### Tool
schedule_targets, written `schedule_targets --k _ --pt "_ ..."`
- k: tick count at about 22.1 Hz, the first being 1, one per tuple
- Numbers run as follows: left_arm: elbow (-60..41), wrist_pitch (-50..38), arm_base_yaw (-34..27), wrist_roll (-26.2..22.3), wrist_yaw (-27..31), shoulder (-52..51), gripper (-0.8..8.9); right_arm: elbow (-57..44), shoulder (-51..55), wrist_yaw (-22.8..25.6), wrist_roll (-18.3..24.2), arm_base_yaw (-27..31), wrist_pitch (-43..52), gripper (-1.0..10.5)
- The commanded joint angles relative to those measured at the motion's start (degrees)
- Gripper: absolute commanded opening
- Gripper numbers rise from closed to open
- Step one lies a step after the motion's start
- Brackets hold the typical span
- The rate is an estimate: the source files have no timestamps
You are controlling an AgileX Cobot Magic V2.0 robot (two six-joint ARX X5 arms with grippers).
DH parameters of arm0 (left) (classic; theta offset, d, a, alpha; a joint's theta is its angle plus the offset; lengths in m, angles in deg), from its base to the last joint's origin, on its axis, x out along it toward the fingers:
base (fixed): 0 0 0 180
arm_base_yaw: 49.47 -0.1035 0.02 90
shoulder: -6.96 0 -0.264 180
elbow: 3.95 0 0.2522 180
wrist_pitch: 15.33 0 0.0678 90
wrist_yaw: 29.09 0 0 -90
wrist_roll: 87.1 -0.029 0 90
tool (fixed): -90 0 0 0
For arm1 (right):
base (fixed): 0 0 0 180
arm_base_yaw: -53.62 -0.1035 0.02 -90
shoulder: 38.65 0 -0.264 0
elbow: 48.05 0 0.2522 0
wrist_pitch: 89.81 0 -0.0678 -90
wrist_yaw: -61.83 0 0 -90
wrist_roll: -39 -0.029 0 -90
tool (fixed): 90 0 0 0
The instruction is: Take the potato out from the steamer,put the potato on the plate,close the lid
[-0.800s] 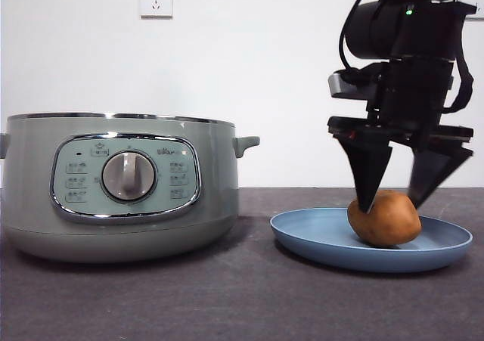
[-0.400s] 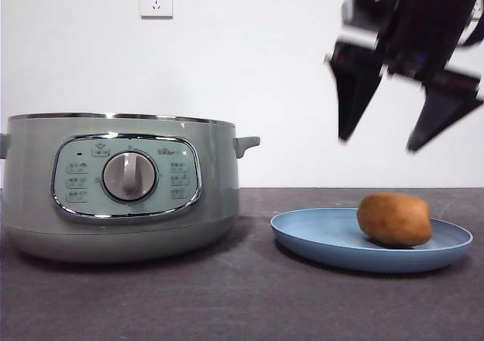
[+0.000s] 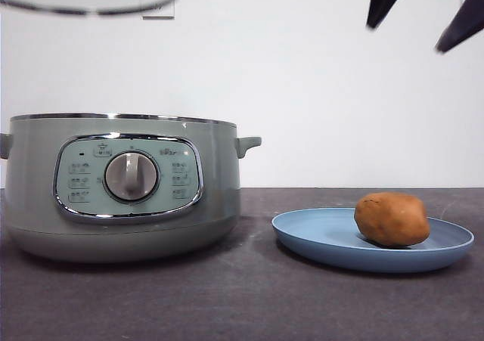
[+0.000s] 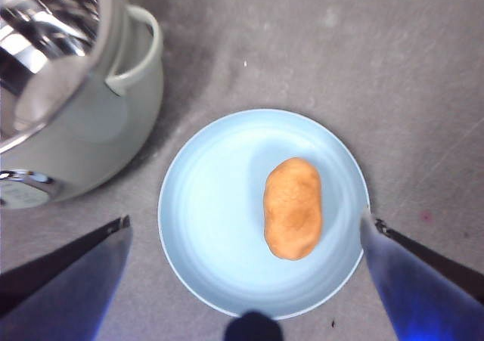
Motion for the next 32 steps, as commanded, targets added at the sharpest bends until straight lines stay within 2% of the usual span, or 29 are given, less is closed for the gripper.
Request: schedule_targets --k 1,6,10,14,23,32 --pt "-4.09 -5.25 0.74 -0.2 -0.07 -0.39 -0.08 -0.33 2.34 0.04 -0.7 -0.09 -0.96 5.0" --pt "-13.05 -13.88 3.45 1.53 -2.54 -0.39 -0.08 -0.33 6.75 0.11 -1.22 -0.09 -3.61 5.0" --pt "-21.31 -25.44 5.9 3.15 -2.19 -0.39 -0.08 -0.33 7.67 0.09 -1.25 -0.09 -5.16 5.0" --pt "-26.45 -27.65 5.92 4.09 0.52 -0.39 -0.08 -0.33 7.67 0.11 -1.25 -0.09 -5.49 5.0" --pt "-34.36 -38.05 7.26 4.09 0.46 -0.37 -0.08 -0.33 7.67 0.11 -1.27 -0.09 -5.44 5.0" --pt "-34.82 -32.44 8.5 4.42 0.83 0.85 -0.08 -0.33 7.67 0.09 -1.27 -0.09 -5.51 5.0"
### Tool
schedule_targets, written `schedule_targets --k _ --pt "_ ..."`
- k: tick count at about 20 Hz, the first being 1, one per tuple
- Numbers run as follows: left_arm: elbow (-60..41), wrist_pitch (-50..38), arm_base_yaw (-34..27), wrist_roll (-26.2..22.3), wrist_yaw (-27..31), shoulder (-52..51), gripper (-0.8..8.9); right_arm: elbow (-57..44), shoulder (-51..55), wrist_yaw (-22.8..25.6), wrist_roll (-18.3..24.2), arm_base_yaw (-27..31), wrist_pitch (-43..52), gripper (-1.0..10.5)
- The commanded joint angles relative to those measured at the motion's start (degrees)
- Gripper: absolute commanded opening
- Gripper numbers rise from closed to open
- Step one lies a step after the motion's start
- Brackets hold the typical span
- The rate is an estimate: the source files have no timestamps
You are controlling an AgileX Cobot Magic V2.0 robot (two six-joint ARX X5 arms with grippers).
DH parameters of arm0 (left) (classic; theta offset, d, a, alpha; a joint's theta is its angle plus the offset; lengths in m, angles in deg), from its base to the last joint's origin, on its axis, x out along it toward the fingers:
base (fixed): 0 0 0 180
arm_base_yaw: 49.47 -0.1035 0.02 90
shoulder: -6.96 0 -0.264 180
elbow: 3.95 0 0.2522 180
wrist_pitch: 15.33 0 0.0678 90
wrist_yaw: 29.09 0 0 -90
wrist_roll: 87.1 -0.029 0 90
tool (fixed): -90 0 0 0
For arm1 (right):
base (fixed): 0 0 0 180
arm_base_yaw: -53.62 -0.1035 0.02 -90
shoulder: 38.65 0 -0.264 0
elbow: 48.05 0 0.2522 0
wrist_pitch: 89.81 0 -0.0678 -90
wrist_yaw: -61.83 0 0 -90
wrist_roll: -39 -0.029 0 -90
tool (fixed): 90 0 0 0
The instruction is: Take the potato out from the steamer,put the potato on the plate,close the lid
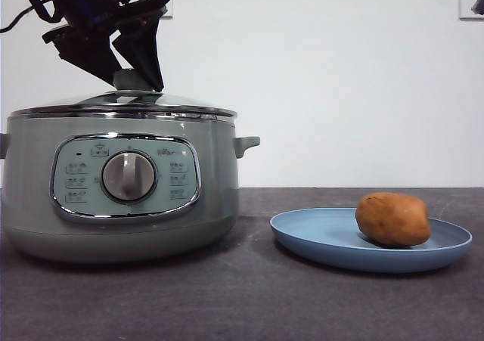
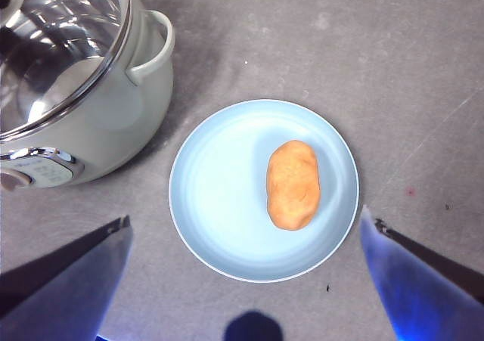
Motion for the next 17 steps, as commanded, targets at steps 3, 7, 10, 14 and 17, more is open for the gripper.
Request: schedule_targets --k 3,7,10,14,17 --pt "-0.48 5.16 0.59 -0.26 0.68 0.9 -0.08 -0.33 0.13 0.02 -0.59 -0.09 0.15 5.0" --pt "-0.48 6.08 0.59 -0.24 2.34 0.9 -0.08 -0.33 0.13 0.0 -0.98 -0.09 -0.02 5.0" --pt "-0.48 6.43 0.59 -0.24 5.18 0.9 -0.08 -0.33 0.13 0.0 -0.98 -0.09 -0.9 5.0" --pt "-0.48 4.57 0.59 -0.22 5.01 0.9 1.18 -0.33 0.13 0.0 -0.98 -0.09 -1.64 5.0" --pt "-0.48 2.97 0.59 -0.17 5.05 0.9 4.69 -0.33 0.13 0.0 -0.98 -0.09 -1.81 5.0"
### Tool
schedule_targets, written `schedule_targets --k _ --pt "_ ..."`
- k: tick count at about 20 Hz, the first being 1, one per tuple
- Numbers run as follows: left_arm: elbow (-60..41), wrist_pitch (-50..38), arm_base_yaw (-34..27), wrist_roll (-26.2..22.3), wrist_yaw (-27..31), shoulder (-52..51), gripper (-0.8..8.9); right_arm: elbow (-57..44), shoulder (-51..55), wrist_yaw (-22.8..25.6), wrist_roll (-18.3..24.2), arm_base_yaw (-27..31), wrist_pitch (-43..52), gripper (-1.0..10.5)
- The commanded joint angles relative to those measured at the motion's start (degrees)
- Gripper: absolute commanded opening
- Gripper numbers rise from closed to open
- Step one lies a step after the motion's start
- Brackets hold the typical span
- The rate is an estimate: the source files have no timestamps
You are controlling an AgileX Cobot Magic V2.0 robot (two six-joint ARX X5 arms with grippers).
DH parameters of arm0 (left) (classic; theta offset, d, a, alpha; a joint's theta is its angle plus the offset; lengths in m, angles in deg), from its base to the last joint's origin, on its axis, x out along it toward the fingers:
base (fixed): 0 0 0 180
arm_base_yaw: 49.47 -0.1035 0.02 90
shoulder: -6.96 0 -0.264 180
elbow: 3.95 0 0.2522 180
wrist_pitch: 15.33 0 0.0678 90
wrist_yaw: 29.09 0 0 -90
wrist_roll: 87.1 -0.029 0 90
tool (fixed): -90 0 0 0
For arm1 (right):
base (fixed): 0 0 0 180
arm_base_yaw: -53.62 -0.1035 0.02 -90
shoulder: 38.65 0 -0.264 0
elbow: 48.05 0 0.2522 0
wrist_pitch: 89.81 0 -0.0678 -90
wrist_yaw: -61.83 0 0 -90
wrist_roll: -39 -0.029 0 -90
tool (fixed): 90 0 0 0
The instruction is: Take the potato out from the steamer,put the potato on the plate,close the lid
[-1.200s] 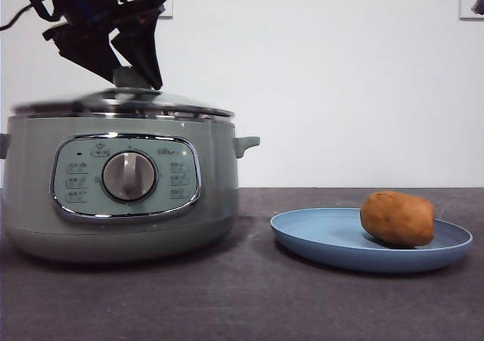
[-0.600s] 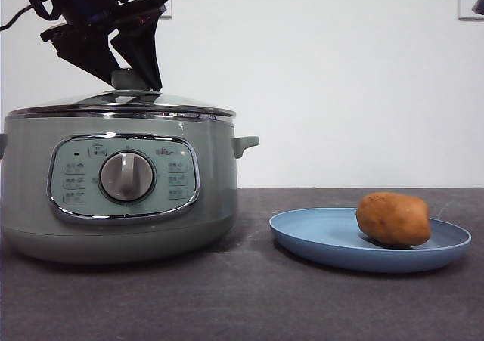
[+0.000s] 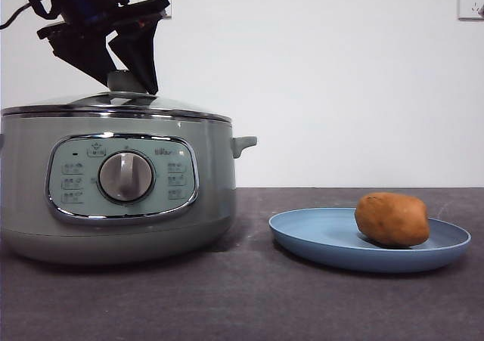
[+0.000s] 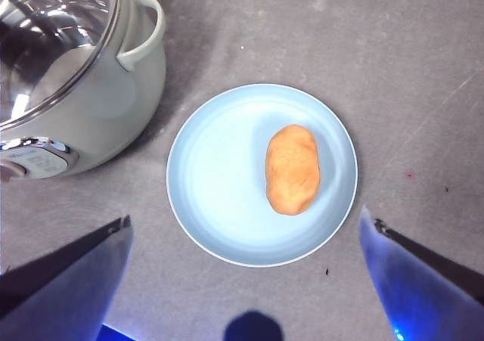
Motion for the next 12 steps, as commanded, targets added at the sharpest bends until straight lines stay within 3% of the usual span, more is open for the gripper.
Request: schedule_targets --k 1,7,10,12 --pt "-1.25 -0.28 -0.04 -0.44 0.79 0.85 4.77 -0.33 0.11 0.02 -0.39 -0.09 0.02 5.0" --pt "1.4 0.96 -0.04 -0.44 0.87 0.61 4.76 -0.33 0.11 0.02 -0.37 -0.09 -0.09 5.0" --pt "8.41 13.14 0.11 -0.39 -0.66 0.26 4.72 -0.33 0.11 -0.17 -0.37 -0.09 -0.09 5.0" --pt "14.78 24.94 0.37 -0.42 -6.49 0.26 4.7 -0.33 0.11 -3.17 -0.37 -0.11 -0.07 5.0"
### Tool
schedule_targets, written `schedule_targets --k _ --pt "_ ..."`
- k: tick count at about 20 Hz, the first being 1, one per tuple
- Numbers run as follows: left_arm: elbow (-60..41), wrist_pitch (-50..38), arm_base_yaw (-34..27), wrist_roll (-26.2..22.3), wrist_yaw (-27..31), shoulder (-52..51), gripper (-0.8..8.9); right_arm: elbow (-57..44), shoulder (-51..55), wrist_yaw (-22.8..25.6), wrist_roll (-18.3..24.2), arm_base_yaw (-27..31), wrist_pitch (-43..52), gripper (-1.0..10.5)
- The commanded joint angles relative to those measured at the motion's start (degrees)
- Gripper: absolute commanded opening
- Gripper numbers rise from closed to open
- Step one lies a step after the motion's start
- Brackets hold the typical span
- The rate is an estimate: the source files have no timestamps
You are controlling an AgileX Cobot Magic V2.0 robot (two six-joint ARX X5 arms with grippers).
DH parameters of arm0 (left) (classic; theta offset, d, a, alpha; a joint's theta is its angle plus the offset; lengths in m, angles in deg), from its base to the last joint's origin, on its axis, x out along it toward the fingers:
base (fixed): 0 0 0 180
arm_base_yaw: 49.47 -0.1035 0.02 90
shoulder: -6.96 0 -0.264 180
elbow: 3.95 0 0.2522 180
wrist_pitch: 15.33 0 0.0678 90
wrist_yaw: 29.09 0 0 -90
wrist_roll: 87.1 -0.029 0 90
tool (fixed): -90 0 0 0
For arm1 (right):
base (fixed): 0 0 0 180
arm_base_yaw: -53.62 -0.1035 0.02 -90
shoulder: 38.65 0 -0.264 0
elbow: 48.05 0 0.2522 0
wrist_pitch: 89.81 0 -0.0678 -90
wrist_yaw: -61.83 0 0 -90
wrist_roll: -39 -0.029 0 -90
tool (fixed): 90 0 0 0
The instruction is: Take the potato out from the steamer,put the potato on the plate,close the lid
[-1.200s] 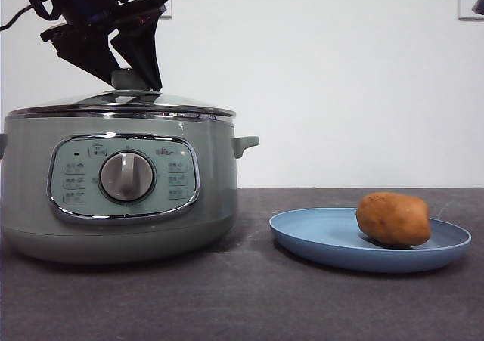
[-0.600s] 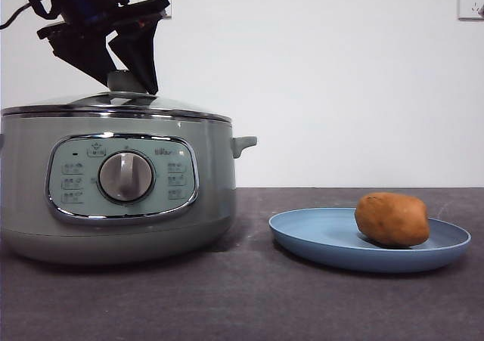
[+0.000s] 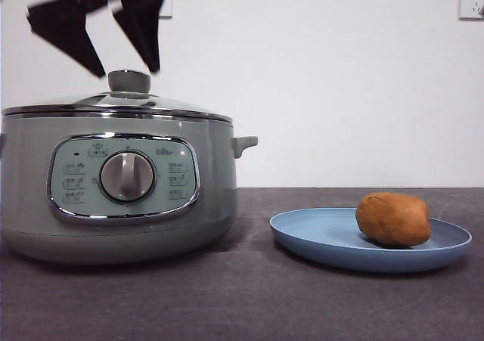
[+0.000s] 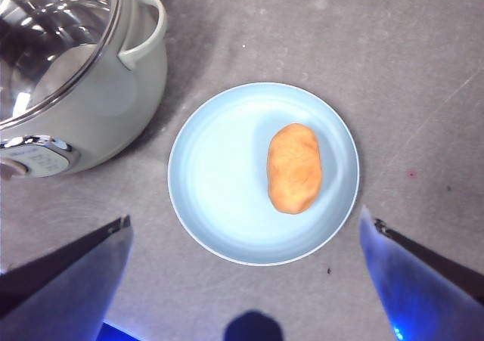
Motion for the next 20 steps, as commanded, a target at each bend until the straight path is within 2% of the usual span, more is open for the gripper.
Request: schedule_targets --k 1,4,6,7,8,9,11,13,20 --pt "6.6 13.11 0.37 -0.24 -8.0 0.0 4.7 -0.33 0.11 -5.49 -0.37 -0.09 0.13 5.0" --pt "14.23 24.79 1.01 -2.43 -18.64 -0.02 4.7 -0.33 0.09 -16.81 0.24 -0.11 0.11 5.0" --pt "16.46 27.85 2.36 -4.33 -19.45 -0.17 4.59 -0.33 0.09 -19.82 0.33 -0.11 0.13 4.9" --pt "16.55 28.13 2.95 -5.11 -19.41 -0.2 3.56 -0.33 0.09 -19.85 0.61 -0.11 0.09 3.8" --pt "16.55 28.68 3.39 -6.71 -19.39 -0.2 1.02 -0.33 0.09 -19.85 1.25 -0.11 0.11 1.5" --pt "16.55 28.61 3.58 -7.67 -19.34 -0.2 -0.06 -0.33 0.09 -19.82 1.64 -0.09 0.15 -0.2" --pt "16.55 27.39 4.07 -7.72 -19.39 -0.2 -0.08 -0.33 0.09 -19.67 1.79 -0.09 0.17 0.0" --pt "16.55 26.62 4.24 -5.62 -19.65 -0.2 -0.04 -0.33 0.09 -18.4 1.75 -0.09 0.17 0.0" --pt "16.55 19.74 3.96 -5.68 -19.43 -0.2 -0.03 -0.33 0.09 -18.32 1.77 -0.07 0.13 0.0"
